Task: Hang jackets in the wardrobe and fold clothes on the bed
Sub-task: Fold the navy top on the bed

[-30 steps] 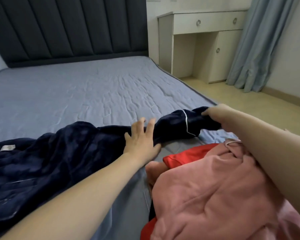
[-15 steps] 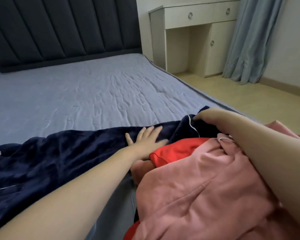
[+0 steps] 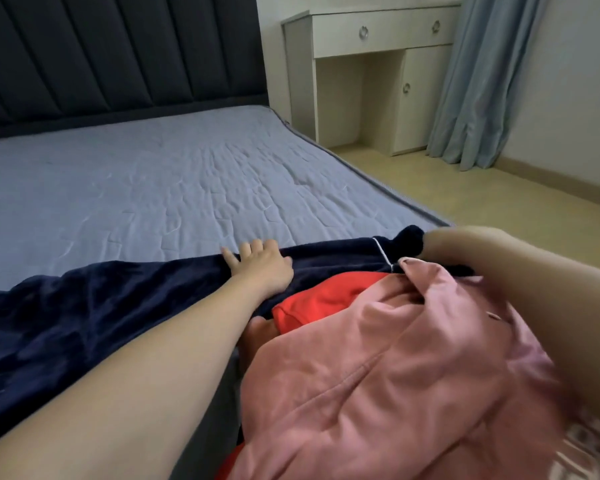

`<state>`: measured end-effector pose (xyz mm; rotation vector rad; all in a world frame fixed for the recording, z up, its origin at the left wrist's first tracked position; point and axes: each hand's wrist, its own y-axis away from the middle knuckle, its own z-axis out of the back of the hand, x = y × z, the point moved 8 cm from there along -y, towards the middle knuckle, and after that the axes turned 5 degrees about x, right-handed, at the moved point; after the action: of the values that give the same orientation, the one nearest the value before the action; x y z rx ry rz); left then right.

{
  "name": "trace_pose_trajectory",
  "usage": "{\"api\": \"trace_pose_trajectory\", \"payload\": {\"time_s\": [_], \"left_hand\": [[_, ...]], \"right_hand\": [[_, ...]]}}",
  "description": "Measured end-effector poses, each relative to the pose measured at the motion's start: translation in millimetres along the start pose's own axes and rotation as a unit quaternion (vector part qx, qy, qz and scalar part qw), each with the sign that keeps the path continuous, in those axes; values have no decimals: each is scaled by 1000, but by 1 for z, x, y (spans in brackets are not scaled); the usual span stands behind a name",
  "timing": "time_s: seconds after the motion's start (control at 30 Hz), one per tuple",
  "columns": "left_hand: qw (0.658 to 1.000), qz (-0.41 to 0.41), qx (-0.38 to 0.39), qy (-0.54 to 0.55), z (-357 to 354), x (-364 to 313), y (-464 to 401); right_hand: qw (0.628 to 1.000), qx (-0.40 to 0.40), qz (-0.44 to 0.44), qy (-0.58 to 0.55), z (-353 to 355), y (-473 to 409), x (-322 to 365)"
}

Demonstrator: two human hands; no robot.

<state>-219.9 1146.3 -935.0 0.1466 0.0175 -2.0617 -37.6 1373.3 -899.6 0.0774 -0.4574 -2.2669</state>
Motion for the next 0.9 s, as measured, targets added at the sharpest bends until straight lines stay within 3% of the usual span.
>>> {"api": "trace_pose_trajectory", "payload": {"time_s": [0.03, 0.1, 0.13, 0.17, 0.23, 0.33, 0.37, 0.43, 0.5, 0.53, 0.7, 0.8, 0.9], "left_hand": [[997, -15, -72, 3, 13, -6, 3], [977, -19, -209, 33, 41, -13, 10], [972, -6, -232, 42, 48, -11, 11], [975, 11, -219, 42, 49, -6, 9], [988, 28, -148, 25, 31, 1, 4], [999, -27, -20, 3, -16, -6, 12], [998, -48, 31, -1, -35, -8, 17], [993, -70, 91, -18, -57, -12, 24], [992, -65, 110, -6, -53, -14, 25], [991, -61, 118, 9, -47, -14, 27], [992, -76, 95, -20, -6, 32, 50], [997, -4, 68, -35, 23, 115, 79], [994, 69, 62, -51, 51, 216, 124]], "right_hand": [[993, -114, 20, -25, 18, 1, 3], [914, -393, 60, -86, 63, 21, 5], [880, -464, 75, -72, 73, 30, 10], [881, -463, 85, -42, 70, 27, 16], [929, -366, 51, 26, 48, 4, 18], [964, -255, -17, 71, 24, -10, 16], [974, -219, 22, 49, 17, -13, 22], [982, -72, 141, 107, -15, -16, 46], [963, 43, 155, 218, -44, -4, 44], [962, 61, 131, 230, -42, 1, 39], [992, -15, 95, 85, 32, 18, 80], [985, -80, 131, 77, 59, 48, 157], [972, -59, 207, 89, 30, 98, 261]]}}
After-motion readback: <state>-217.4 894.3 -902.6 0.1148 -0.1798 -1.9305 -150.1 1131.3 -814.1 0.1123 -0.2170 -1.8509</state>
